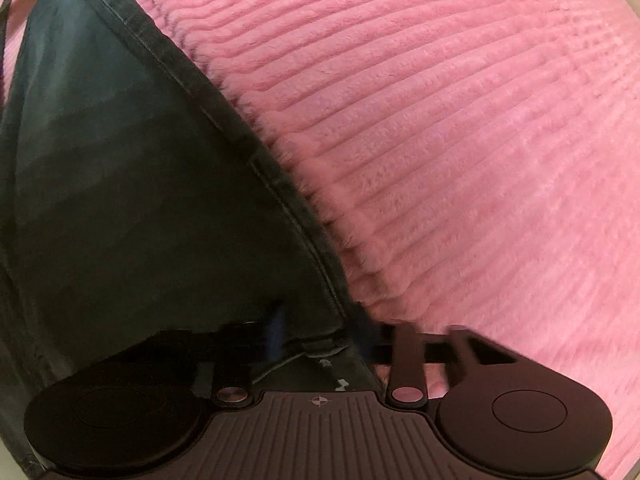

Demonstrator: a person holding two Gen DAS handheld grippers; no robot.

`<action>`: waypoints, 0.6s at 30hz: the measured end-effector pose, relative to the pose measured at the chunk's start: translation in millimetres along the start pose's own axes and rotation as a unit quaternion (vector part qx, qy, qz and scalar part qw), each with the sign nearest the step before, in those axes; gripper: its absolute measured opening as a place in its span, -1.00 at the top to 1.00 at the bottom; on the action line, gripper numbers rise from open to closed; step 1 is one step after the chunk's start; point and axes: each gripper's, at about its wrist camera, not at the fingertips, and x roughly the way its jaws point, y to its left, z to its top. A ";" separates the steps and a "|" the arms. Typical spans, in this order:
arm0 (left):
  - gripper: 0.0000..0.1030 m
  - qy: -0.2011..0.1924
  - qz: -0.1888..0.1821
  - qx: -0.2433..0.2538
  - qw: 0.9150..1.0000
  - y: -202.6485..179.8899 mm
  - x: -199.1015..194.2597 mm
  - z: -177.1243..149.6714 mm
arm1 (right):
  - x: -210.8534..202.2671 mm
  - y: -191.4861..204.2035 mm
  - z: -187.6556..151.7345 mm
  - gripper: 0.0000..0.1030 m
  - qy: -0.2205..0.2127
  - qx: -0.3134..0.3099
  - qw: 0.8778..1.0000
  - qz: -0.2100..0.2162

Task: Fold clothes
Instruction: 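Lift the legs with both grippers and fold them over toward the waistband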

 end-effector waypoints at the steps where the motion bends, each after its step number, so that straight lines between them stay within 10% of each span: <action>1: 0.96 0.001 0.002 0.001 1.000 -0.8 -1.3 -0.5 | -8.4 4.2 -3.6 0.73 -0.008 0.008 1.000 -0.012; 10: 0.96 -0.040 0.082 -0.010 0.996 19.7 -51.7 -6.5 | -138.1 114.2 -65.0 0.79 -0.107 0.056 0.970 -0.209; 18: 0.96 -0.085 0.055 -0.018 0.995 -88.4 -137.8 -51.8 | -157.1 326.0 -141.7 0.78 -0.112 0.139 0.933 -0.314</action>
